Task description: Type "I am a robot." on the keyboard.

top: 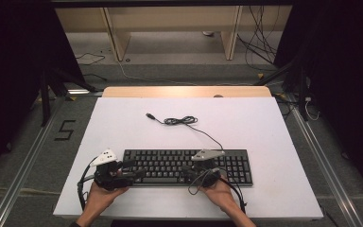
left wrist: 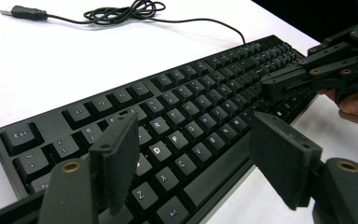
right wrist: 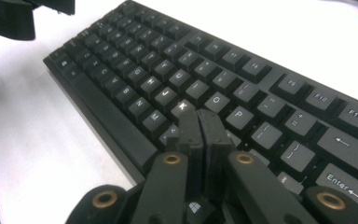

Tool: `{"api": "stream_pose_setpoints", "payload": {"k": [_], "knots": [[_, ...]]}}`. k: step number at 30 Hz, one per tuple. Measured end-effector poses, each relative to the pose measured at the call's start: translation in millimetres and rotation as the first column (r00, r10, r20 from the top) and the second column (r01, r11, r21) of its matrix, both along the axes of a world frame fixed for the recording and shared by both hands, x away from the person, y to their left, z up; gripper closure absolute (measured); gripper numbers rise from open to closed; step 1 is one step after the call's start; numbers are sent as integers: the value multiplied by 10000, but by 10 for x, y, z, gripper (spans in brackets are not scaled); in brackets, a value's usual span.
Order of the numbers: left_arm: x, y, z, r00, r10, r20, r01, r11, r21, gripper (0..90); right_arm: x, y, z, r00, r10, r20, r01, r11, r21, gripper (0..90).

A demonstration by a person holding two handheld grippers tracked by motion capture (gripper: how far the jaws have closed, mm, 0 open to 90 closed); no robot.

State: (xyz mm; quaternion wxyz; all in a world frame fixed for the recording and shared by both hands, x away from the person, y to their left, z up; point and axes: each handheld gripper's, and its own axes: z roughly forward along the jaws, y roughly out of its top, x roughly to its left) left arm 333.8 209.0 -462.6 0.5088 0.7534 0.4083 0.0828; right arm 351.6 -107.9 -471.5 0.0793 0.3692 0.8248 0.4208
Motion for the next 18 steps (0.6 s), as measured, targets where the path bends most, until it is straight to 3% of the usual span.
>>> {"api": "stream_pose_setpoints", "payload": {"k": [18], "knots": [[-45,-10,1,9998,-140,171,142,9999,-94,293,7,42,-82,9998,131,-162,-137,9992,-371,900]]}}
